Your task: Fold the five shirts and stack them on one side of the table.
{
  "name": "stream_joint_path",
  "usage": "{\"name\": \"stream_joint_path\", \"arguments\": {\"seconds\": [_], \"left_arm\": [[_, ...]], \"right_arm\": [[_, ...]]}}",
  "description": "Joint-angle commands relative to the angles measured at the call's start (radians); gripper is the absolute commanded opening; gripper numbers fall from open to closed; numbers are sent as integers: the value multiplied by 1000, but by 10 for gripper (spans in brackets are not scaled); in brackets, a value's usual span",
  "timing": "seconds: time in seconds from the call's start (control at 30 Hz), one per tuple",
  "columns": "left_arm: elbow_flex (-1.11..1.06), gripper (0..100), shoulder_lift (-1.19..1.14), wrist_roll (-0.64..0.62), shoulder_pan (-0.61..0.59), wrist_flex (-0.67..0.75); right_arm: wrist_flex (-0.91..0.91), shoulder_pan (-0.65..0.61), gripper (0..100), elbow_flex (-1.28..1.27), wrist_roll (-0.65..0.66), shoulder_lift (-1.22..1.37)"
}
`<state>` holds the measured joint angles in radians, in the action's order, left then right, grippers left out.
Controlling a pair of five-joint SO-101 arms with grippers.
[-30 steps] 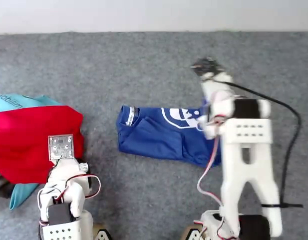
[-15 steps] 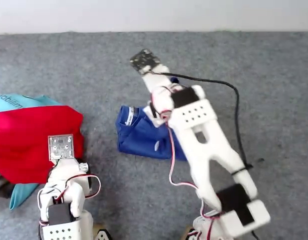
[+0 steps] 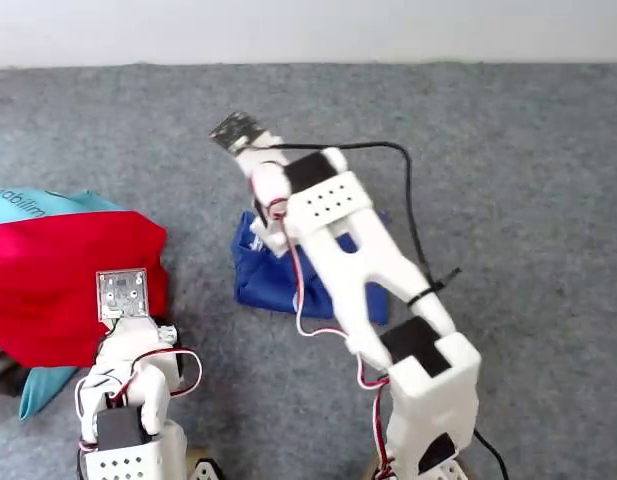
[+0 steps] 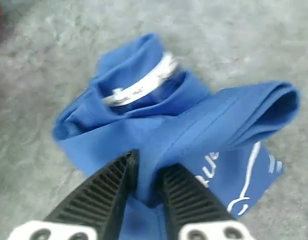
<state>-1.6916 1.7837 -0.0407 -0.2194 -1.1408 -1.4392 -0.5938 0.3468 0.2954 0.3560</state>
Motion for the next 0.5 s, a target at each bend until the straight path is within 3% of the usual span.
{"name": "stream_joint_path", "arguments": {"seconds": [0.0,0.07,0.27,0.33,0.47], "left_arm": [[7,14,3,-6,-5,12],[7,14,3,-6,-5,12],[7,14,3,-6,-5,12],[7,14,3,-6,-5,12],[7,14,3,-6,-5,12]], "right_arm": [[-116,-65,240,129,21,-2],[-163,-77,281,189,21,-2],[-300,-5,275,370,31,5],[-341,38,217,374,35,8],[-354,102,0,278,121,7]]}}
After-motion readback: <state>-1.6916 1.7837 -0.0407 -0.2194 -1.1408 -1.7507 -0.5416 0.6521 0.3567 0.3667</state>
